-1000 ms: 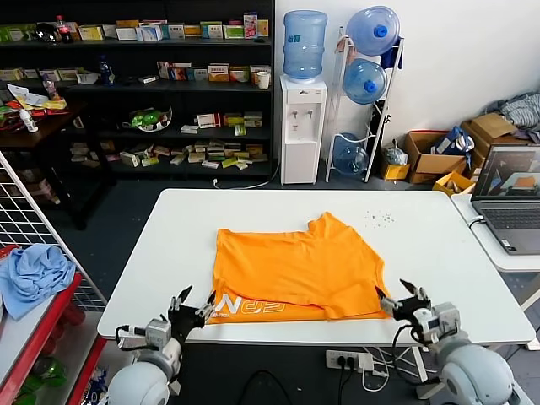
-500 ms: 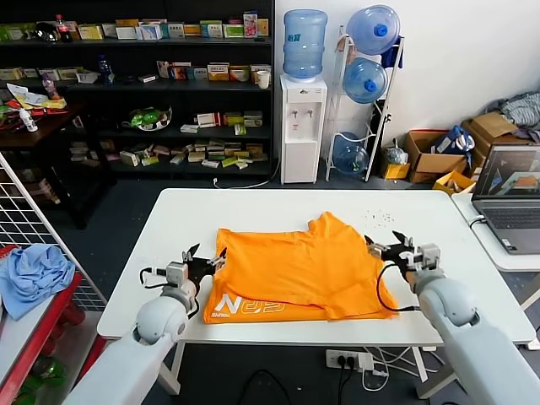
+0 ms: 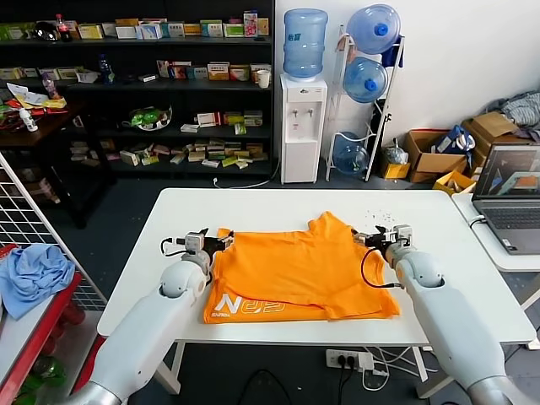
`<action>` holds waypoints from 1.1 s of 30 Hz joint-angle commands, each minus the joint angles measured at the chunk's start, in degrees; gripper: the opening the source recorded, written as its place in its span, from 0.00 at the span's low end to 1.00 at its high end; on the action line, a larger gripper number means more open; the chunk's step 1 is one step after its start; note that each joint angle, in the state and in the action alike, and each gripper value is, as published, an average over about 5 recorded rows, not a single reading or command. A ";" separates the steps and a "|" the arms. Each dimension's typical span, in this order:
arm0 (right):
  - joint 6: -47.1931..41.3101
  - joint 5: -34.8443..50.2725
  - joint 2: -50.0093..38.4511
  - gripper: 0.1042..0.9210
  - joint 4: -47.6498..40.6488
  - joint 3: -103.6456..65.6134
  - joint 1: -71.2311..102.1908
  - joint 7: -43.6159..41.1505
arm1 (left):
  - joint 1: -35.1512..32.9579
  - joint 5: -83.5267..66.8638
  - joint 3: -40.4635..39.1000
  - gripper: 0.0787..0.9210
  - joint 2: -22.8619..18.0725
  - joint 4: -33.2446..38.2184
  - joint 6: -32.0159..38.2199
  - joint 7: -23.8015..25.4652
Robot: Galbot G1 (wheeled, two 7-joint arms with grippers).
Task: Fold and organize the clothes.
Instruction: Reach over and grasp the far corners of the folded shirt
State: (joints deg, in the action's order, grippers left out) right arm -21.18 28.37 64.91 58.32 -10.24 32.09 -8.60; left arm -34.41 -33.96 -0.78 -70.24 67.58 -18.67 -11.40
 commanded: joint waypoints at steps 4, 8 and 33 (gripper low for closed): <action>1.37 -5.09 4.95 0.88 -9.90 1.58 -5.21 -4.05 | 5.57 -0.65 -1.27 0.88 -4.54 -9.53 -3.29 0.39; 2.00 -6.90 5.86 0.84 -11.38 1.95 -5.43 -4.98 | 5.90 -0.38 -1.15 0.88 -4.60 -10.38 -3.65 0.91; 4.58 -4.94 4.60 0.03 -3.11 1.46 -2.36 0.04 | -1.13 -1.84 1.01 0.16 2.05 1.27 -2.80 1.54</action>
State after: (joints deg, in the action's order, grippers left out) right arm -17.76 22.49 70.15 50.62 -8.90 28.86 -10.24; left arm -33.35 -35.04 -0.18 -70.71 63.13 -21.72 -9.81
